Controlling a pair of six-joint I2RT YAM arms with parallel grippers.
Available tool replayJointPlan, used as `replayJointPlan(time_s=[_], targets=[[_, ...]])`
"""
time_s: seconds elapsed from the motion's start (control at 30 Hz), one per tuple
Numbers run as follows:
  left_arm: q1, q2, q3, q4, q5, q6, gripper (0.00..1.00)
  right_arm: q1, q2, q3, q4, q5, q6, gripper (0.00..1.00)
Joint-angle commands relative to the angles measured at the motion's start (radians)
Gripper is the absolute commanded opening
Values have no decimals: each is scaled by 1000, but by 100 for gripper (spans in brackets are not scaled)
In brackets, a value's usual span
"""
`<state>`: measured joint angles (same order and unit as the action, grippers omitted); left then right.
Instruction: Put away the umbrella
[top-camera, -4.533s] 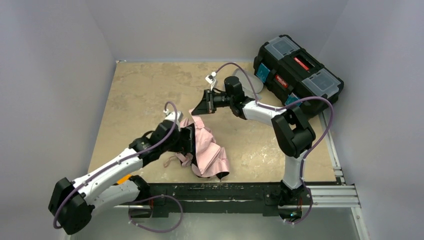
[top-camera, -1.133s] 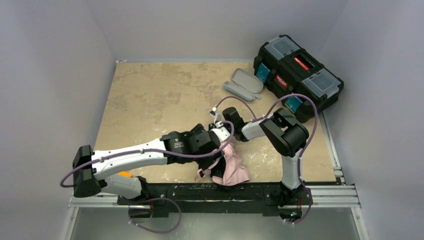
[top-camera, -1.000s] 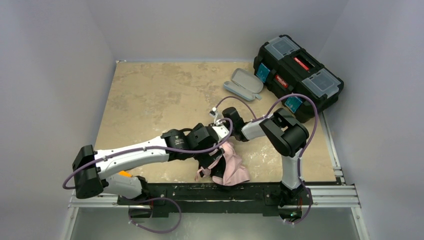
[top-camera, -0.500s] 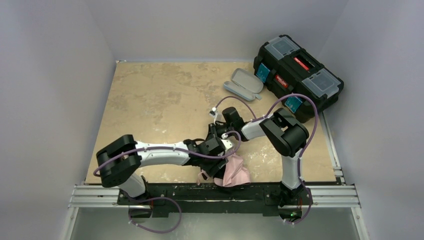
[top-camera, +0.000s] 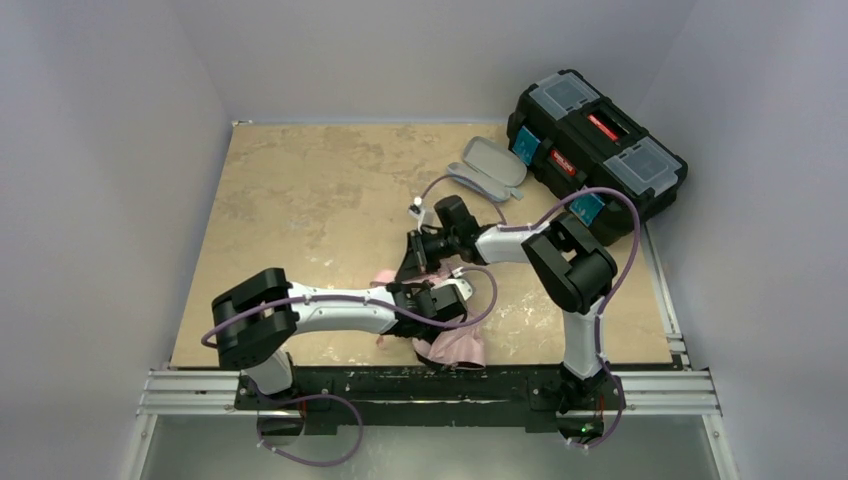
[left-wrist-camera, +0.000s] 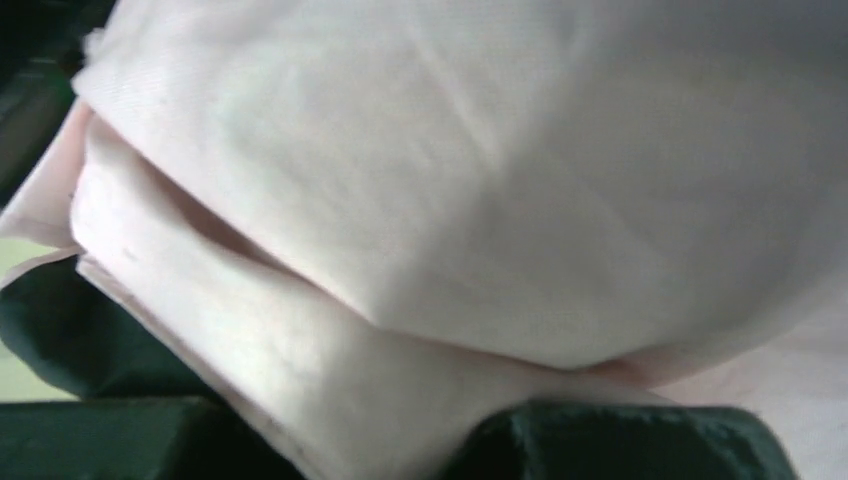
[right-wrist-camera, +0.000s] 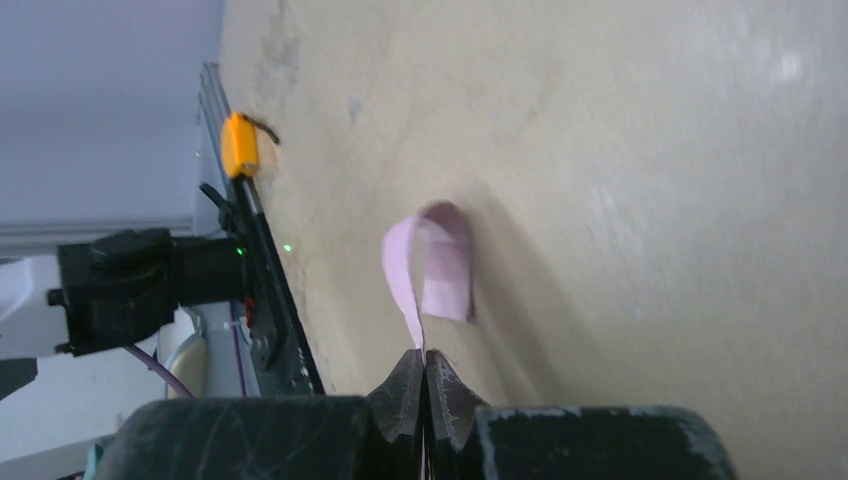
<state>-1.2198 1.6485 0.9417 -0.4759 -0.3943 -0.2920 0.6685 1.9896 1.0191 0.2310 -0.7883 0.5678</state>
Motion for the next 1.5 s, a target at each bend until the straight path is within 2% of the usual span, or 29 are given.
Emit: replayJointPlan(time_s=[0.0,0.13,0.27,0.4,0.63,0.73,0.77,0.97,1.13,1.27,1.33,1.47], targets=[[2,2,107,-160,-275,62,0,5,-40,196,-82,-18,-24,0],[3,36,202,-250,-403,63,0,2,-42,323,-130,-21,-8,0],[-1,97,230,-281,-471,6,0,-5,-20,361,-146,-13,-6,0],[-29,210,229,-291,-494,-92,0,-4,0,232,-88,4,0,0],[-109,396,274,-313,-422,-227,0,-5,52,-43,97,54,73,0],[-128,414,270,-286,-344,-222,17,-6,69,-103,145,65,83,0],[-131,405,263,-279,-319,-214,27,-5,73,-118,154,65,84,0],[-133,273,209,-245,-195,-133,60,-5,69,-137,175,69,80,0],[-127,151,257,-325,-171,-71,75,-5,69,-125,175,71,71,0],[-69,56,273,-340,-9,-23,82,-5,67,-117,170,66,63,0],[-38,7,270,-335,51,-9,89,-5,62,-117,168,63,59,0],[28,-81,244,-305,164,11,90,-5,51,-112,157,62,52,0]])
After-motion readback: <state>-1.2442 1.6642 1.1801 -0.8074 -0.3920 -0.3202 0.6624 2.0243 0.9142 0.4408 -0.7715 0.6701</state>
